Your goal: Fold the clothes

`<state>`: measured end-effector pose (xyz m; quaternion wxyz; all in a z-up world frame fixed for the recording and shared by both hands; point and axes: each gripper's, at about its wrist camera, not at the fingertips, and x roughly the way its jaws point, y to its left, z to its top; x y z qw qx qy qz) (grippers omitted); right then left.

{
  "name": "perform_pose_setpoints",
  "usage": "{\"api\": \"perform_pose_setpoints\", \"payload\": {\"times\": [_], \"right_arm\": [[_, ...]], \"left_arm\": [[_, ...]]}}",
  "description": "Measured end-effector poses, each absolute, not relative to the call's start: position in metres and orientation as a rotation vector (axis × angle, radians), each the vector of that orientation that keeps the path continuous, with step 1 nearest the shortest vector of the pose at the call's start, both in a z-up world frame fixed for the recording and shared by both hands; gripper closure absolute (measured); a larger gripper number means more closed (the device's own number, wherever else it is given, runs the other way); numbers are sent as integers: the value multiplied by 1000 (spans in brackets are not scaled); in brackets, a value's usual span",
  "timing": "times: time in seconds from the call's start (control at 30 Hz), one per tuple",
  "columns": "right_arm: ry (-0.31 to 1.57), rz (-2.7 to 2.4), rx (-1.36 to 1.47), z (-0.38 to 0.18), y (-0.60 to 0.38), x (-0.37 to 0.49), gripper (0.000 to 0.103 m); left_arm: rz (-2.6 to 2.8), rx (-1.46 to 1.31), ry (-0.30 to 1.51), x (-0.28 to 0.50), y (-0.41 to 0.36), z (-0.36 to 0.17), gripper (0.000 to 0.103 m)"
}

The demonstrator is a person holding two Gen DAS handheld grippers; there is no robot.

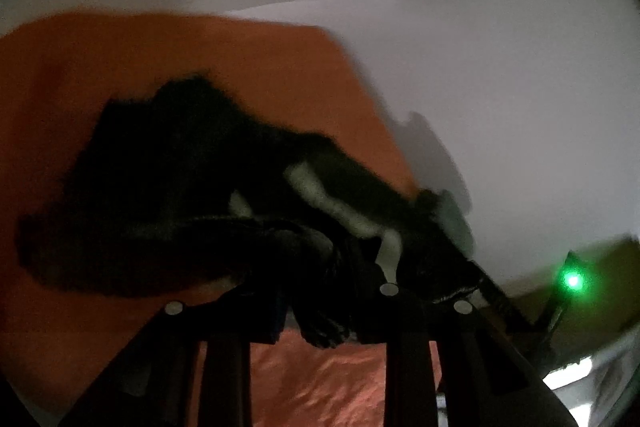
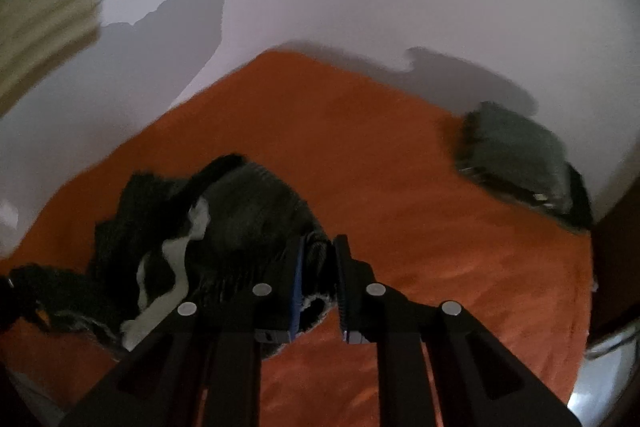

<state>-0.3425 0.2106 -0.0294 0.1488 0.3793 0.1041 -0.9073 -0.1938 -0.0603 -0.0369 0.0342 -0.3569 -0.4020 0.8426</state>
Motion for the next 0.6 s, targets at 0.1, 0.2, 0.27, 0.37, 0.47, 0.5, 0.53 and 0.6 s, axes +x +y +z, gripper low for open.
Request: {"api": "perform_pose_setpoints", "payload": {"times": [0.1, 0.2, 0.27, 0.37, 0.47, 0.5, 0.53, 0.6], "right_arm": [[228, -2730, 1047, 10, 290, -358, 91], [121, -2938, 974, 71, 419, -341, 92], [127, -3081, 889, 99, 486, -307, 92], [16, -3211, 821, 112, 573, -227, 91], [-45, -3211, 871, 78, 595, -161, 91], [-74, -3192, 914, 58, 596, -138, 91], [-110, -3150, 973, 34, 587, -127, 91], [-182, -3059, 1090, -13, 568, -105, 91]], "left_arm": [[2546, -1026, -1090, -235, 3, 18, 78], [2430, -935, -942, -267, 87, 82, 78], [2264, -849, -851, -267, 147, 117, 78], [2065, -782, -760, -255, 208, 136, 78], [1957, -899, -763, -248, 232, 78, 78], [1954, -972, -778, -247, 228, 45, 77], [1949, -1045, -792, -247, 225, 13, 77], [1957, -1185, -808, -249, 206, -51, 77]]}}
